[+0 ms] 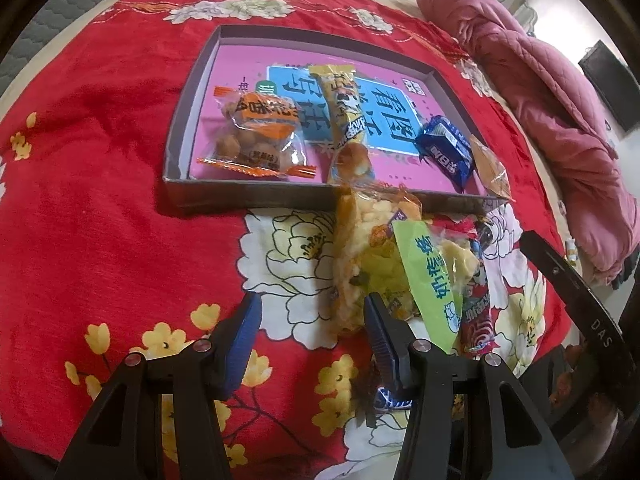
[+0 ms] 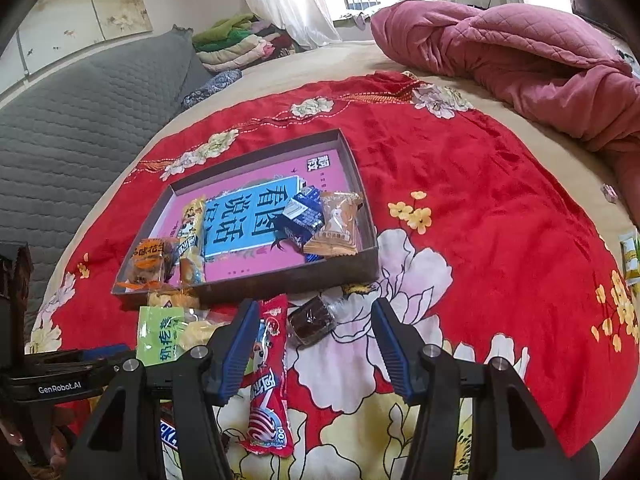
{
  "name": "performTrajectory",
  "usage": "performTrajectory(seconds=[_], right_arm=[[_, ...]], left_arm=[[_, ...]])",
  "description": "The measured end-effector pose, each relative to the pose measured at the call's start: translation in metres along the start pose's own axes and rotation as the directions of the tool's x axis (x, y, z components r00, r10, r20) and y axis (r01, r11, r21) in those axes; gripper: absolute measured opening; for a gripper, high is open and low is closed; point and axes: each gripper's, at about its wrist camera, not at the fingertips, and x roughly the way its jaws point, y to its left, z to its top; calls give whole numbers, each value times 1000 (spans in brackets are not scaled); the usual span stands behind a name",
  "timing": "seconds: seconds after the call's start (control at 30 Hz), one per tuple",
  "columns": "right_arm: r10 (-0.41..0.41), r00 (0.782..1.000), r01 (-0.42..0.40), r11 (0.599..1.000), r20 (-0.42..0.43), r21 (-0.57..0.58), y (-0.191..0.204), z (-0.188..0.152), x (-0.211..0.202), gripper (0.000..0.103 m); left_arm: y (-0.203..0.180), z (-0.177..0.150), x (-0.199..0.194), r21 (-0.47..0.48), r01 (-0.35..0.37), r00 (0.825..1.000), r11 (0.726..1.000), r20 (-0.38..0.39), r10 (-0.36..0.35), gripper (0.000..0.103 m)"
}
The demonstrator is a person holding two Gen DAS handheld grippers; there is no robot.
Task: Organize snacks
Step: 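Grasp the red wafer stick with the right tool while the left grasps the puff bag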
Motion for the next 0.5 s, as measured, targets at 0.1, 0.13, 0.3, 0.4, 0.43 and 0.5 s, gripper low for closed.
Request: performTrajectory(seconds=[0.1,0.13,0.3,0.4,0.43,0.5], right_arm=[[0,1000,0,1000,-14,-2,1,-2,1,57],[-1,1000,1,1000,-23,-3,1,-2,2,57],[5,997,-6,1000,-82,-8,4,-6,3,57],[10,994,-11,1000,-109,-12,7,-10,4,57],[13,993,-15,1000,-118,-15,8,-12,4,57],[14,990,-17,1000,-140,-23,10,-14,7,57]], left_arm=[[-2,-1,1,5,7,1000,1000,1,-7,55],[-3,-1,2,6,12,1000,1000,0,-12,55],[-4,0,2,4,38,999,999,5,-38,55],[-5,0,5,-2,53,999,999,-2,-53,55],[-5,1,7,-3,56,998,998,-4,-56,55],[-6,1,8,-6,62,998,998,-5,-62,55]])
